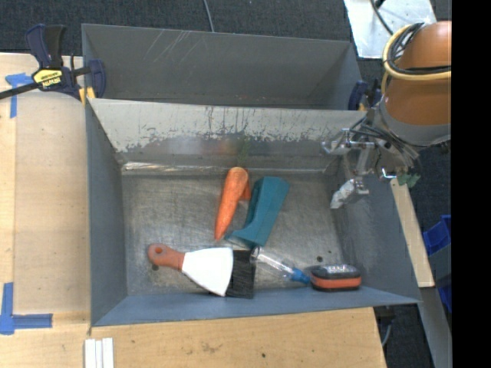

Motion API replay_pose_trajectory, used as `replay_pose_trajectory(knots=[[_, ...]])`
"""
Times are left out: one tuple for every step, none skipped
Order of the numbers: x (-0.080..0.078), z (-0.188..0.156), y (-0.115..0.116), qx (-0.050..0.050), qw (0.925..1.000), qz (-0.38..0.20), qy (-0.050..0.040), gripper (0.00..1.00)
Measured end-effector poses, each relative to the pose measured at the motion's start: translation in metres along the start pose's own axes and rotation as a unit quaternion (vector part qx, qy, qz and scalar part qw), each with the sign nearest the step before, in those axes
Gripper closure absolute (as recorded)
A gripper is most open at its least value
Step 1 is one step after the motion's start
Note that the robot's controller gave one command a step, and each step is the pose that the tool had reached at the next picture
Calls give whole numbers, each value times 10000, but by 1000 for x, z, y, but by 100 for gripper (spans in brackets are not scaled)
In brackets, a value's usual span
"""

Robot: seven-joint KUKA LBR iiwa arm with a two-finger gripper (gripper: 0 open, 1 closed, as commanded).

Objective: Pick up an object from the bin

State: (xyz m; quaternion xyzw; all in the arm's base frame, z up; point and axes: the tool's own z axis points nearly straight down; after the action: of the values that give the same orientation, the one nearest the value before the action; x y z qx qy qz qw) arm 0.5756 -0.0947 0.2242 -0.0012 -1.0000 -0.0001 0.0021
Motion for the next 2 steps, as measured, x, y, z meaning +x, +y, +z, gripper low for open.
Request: replay_pose_trajectory(knots=[[-2,-5,0,5,10000,-11,-42,0],[-8,31,15,11,9982,-594,-57,0]])
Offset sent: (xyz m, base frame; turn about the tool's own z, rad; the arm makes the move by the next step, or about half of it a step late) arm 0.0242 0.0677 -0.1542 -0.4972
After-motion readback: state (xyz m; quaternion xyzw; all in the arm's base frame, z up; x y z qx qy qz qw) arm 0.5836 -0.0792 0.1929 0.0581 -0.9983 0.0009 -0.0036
